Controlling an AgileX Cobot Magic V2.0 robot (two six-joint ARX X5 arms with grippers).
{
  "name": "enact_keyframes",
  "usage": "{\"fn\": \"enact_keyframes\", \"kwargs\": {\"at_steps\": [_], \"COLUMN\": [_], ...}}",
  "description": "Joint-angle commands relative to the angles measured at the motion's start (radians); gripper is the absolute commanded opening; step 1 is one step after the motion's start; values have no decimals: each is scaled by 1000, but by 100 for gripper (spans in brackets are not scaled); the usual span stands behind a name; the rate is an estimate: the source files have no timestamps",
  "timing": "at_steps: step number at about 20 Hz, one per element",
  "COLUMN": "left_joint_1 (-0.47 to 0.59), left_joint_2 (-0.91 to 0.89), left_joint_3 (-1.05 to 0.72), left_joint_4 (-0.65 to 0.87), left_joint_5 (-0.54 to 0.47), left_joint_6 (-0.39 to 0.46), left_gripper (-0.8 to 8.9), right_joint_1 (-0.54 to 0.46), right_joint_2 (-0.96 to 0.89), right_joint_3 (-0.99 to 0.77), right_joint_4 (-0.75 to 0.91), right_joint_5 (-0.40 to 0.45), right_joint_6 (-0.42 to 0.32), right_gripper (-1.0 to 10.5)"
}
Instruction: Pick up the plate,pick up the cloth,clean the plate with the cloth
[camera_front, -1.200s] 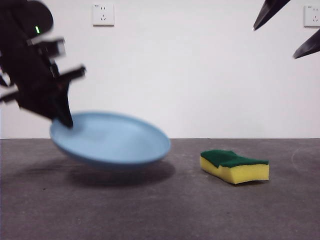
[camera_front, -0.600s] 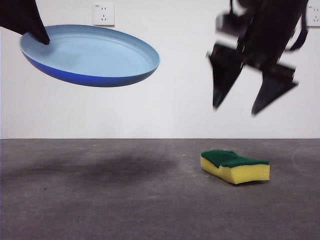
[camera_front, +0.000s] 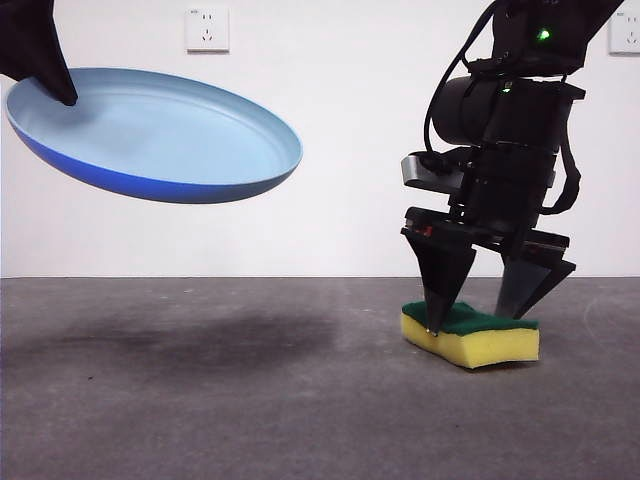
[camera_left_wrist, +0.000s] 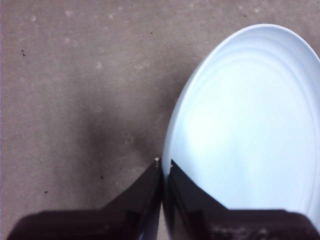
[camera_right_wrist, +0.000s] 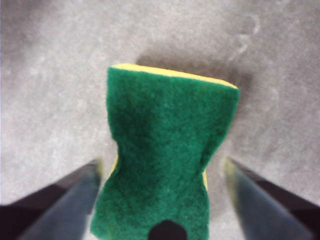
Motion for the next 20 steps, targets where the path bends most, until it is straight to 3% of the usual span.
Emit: {"fn": "enact_keyframes", "kwargs": {"at_steps": [1, 3, 6, 8, 12, 15, 20], "left_joint_1": [0, 0, 0, 0, 0, 0, -1], "left_joint_2": [-1, -1, -1, -1, -1, -1, -1], "left_joint_3": [-9, -9, -9, -9, -9, -9, -9], "left_joint_4": [5, 4, 1, -8, -19, -31, -39], "left_joint_5": [-1, 0, 0, 0, 1, 1, -1], "left_joint_6": [9, 9, 9, 9, 9, 12, 11], "left_gripper": [-8, -8, -8, -8, -8, -8, -8], "right_joint_1": [2, 2, 2, 2, 2, 3, 8], "right_joint_2": [9, 9, 9, 9, 25, 62, -7], "right_joint_3": [-3, -3, -3, -3, -3, -3, -2], "right_joint_4": [2, 1, 1, 0, -5, -21, -39], "right_joint_5": [2, 2, 2, 1, 2, 2, 2], "right_joint_6": [-5, -6, -5, -7, -9, -11, 1], "right_gripper": [359, 278, 253, 148, 147, -22, -17]}}
